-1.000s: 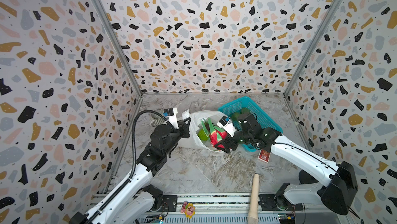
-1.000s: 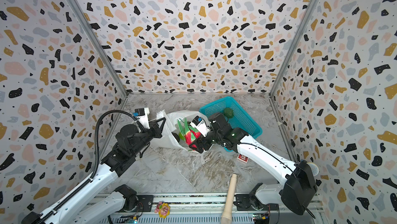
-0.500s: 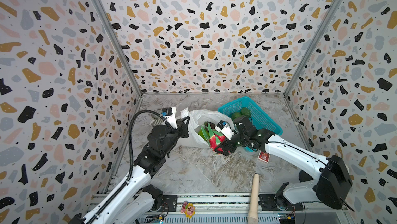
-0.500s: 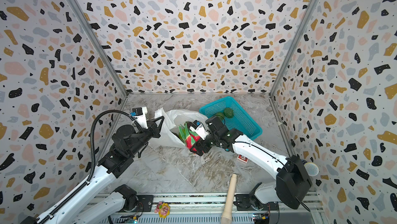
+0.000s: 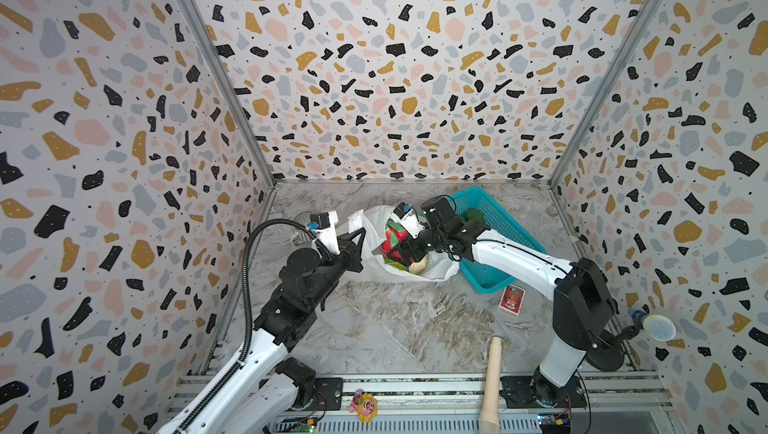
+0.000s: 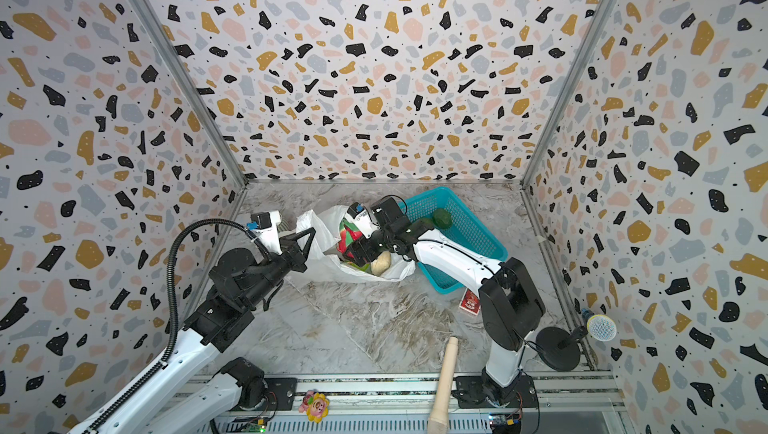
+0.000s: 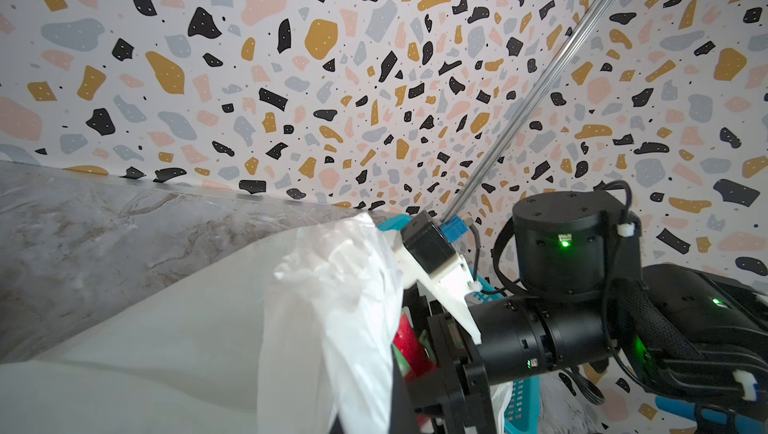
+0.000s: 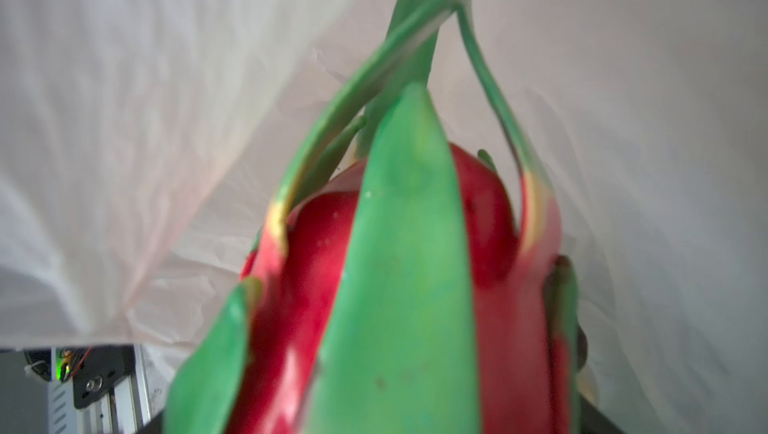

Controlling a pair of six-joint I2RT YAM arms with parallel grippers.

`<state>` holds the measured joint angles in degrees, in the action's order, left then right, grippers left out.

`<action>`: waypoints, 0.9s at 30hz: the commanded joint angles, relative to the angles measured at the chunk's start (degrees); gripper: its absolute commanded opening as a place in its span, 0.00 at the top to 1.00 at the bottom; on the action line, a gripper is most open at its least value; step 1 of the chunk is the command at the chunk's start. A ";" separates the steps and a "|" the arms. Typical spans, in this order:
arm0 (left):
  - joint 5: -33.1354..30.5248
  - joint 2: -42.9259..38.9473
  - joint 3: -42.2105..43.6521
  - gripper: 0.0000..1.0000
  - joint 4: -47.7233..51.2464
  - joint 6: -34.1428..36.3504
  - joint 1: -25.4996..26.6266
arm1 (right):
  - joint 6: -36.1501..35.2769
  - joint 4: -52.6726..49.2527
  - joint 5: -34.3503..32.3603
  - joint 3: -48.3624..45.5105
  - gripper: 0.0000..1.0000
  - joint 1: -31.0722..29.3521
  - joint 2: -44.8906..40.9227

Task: Place the fruits into the plastic bag
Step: 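Lift the dragon fruit with the right gripper and lower it into the bag, then release the dragon fruit and withdraw the right gripper over the basket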

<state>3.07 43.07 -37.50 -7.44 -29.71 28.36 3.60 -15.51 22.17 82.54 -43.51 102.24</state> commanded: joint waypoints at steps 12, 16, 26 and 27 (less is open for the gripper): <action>-0.58 -0.53 0.53 1.00 -2.14 -0.78 0.29 | 8.40 7.73 -5.55 7.93 0.01 -5.09 9.51; -1.49 -0.52 0.72 1.00 -2.41 -1.30 0.29 | 6.81 6.71 -7.07 5.89 0.01 -4.84 6.01; -2.41 0.35 0.32 1.00 -3.12 -2.28 0.29 | 5.41 6.88 -6.56 -6.26 0.00 -4.13 -10.00; -2.56 0.45 0.21 1.00 -3.09 -2.27 0.29 | 5.37 6.89 -6.66 -7.36 0.00 -4.13 -11.61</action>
<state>1.15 43.57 -37.32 -7.68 -31.48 28.36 9.87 -8.91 15.40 77.28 -47.68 95.13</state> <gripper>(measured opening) 0.047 0.997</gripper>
